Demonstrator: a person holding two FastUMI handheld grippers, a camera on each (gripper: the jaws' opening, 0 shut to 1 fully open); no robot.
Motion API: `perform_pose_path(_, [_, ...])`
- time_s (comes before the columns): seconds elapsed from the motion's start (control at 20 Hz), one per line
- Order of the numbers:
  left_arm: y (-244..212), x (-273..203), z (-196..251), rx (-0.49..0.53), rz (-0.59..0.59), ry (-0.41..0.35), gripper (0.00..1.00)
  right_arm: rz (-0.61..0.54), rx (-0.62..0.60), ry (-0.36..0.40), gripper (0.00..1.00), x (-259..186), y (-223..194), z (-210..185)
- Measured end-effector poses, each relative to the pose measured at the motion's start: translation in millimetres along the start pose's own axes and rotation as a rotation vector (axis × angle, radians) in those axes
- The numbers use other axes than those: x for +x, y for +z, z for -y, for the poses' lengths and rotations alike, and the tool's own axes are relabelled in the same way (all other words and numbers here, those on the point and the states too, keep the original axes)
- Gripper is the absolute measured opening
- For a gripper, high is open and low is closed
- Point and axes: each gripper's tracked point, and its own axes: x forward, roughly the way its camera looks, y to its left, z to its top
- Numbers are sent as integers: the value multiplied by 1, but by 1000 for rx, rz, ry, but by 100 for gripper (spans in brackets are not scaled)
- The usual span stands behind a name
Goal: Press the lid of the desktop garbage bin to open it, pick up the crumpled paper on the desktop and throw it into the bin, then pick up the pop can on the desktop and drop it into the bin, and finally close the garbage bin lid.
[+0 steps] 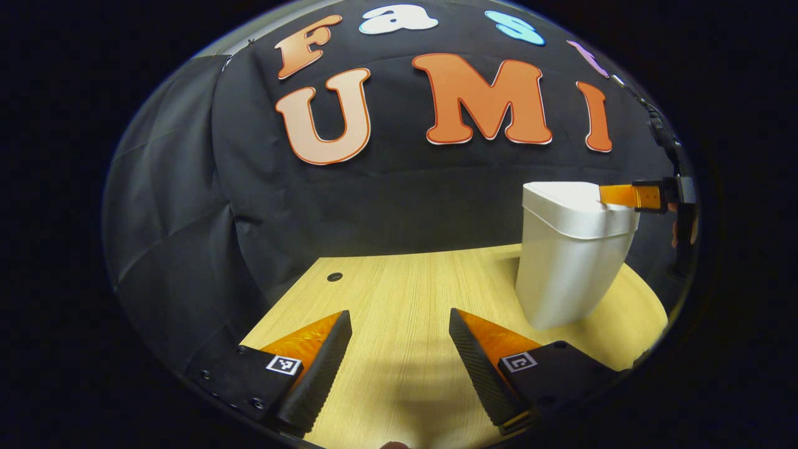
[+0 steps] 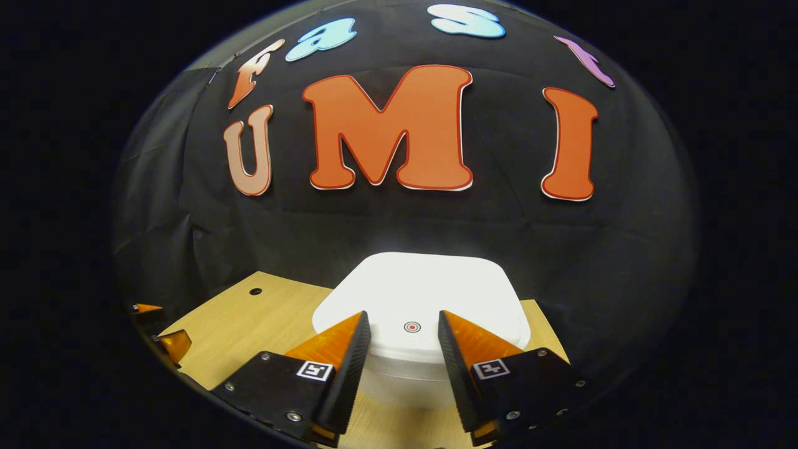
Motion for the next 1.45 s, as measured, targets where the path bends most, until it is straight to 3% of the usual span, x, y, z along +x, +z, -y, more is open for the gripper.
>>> perform_pose_path(0.15, [25, -3, -3, -18, 47, 3, 100, 2, 15, -1, 81, -8, -1, 0])
perform_pose_path(0.55, [63, -24, -2, -46, 169, -1, 100, 118, -40, 15, 96, -41, 9, -9])
perform_pose_path(1.0, [71, -39, 3, -60, 211, 24, 100, 112, -35, 74, 98, -70, 0, -20])
perform_pose_path(1.45, [102, -34, -10, 14, 303, -47, 100, 135, 15, 6, 98, -84, 6, -51])
